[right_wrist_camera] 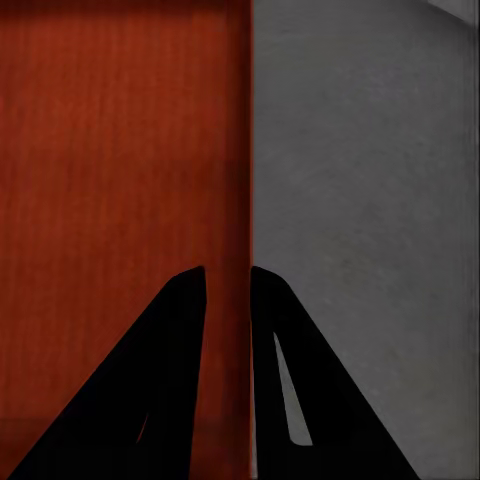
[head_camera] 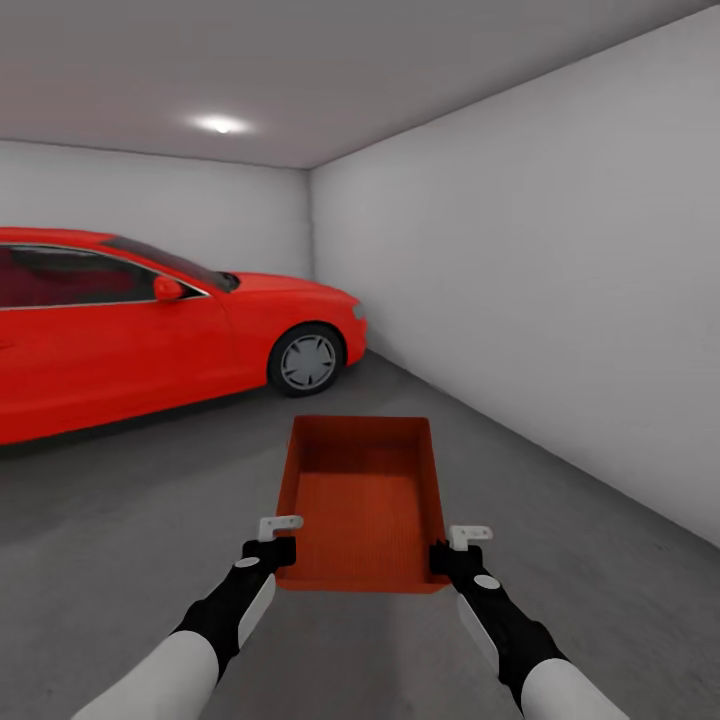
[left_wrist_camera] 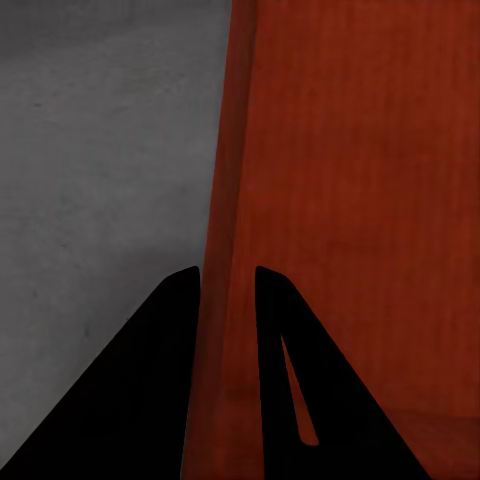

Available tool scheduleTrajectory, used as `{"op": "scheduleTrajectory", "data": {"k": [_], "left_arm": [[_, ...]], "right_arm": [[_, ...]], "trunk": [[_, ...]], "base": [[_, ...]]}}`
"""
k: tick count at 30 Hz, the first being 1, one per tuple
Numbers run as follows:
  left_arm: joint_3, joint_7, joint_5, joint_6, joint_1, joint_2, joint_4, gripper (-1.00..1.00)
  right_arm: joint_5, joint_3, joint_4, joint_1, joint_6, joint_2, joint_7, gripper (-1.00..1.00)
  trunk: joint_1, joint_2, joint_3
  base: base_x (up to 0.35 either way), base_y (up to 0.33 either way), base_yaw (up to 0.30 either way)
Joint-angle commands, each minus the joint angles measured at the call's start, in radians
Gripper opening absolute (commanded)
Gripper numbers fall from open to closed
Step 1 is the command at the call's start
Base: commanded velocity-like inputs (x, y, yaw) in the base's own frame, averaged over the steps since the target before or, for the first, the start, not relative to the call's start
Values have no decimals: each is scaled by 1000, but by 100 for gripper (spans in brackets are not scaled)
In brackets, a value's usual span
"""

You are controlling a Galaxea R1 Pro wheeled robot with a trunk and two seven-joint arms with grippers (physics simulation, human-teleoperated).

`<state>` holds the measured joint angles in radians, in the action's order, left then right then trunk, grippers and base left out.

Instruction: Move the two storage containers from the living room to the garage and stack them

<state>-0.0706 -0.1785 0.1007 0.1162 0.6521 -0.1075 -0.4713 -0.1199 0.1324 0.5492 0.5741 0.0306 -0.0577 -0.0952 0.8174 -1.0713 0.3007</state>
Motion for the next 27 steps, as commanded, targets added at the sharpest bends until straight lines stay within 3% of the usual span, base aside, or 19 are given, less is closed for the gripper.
{"op": "scheduleTrajectory", "data": {"k": [1,27], "left_arm": [[2,-13,13,7,0,1,-1,-100],[3,-13,13,7,0,0,-1,-100]], "right_arm": [[3,-8,5,1,3,1,-17,-100],[2,-8,5,1,3,1,-15,-100]], "trunk": [[1,-1,1],[1,-1,1]], "base": [[321,0,-287],[321,0,-287]]}}
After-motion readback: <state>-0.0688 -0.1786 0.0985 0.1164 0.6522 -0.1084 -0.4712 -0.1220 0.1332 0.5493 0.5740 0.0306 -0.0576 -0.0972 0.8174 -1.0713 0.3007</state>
